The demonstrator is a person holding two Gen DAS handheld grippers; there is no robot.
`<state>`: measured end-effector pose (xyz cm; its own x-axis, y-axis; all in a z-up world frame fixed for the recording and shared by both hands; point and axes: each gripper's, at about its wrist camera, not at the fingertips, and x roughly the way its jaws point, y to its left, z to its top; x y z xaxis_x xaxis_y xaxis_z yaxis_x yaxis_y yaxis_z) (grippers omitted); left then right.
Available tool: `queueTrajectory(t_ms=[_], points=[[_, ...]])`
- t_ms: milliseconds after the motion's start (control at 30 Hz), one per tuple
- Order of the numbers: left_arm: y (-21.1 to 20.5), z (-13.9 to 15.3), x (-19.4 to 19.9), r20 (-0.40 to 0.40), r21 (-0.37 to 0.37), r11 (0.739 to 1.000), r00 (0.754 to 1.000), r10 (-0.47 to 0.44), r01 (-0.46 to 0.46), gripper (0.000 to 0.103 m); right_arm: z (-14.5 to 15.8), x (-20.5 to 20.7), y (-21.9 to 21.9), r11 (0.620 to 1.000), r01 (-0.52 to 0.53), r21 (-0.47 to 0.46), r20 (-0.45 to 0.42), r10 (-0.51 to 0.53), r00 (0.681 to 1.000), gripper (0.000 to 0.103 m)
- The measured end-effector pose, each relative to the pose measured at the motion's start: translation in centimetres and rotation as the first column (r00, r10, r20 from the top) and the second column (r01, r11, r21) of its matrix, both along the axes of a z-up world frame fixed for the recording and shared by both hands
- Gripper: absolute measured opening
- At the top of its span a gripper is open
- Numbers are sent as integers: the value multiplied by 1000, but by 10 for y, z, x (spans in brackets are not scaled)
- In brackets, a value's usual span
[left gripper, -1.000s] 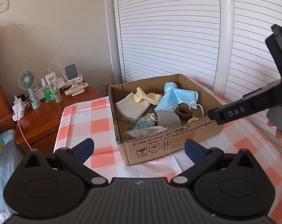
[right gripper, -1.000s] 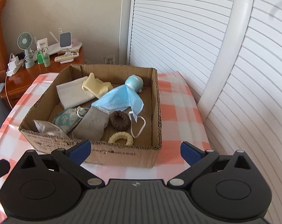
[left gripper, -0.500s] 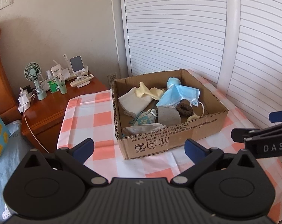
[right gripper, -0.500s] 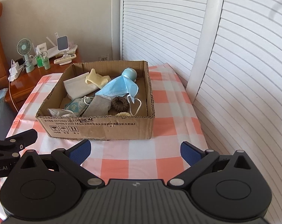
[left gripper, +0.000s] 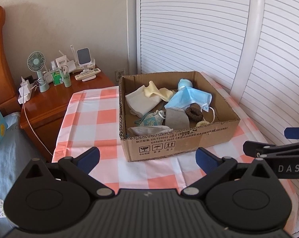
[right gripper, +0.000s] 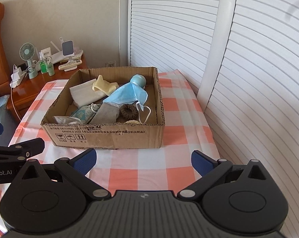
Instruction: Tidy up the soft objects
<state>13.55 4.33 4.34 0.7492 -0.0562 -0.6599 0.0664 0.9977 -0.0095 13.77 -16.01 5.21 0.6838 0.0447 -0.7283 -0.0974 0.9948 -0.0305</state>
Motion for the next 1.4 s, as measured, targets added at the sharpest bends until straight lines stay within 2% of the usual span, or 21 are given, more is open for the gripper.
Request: queueTrajectory(t_ms=[1400], points=[[2, 0, 1, -9, -5, 1000, 1000, 6, -6, 102, 4, -1, -1, 1000, 0, -3, 13, 0, 1000, 103]])
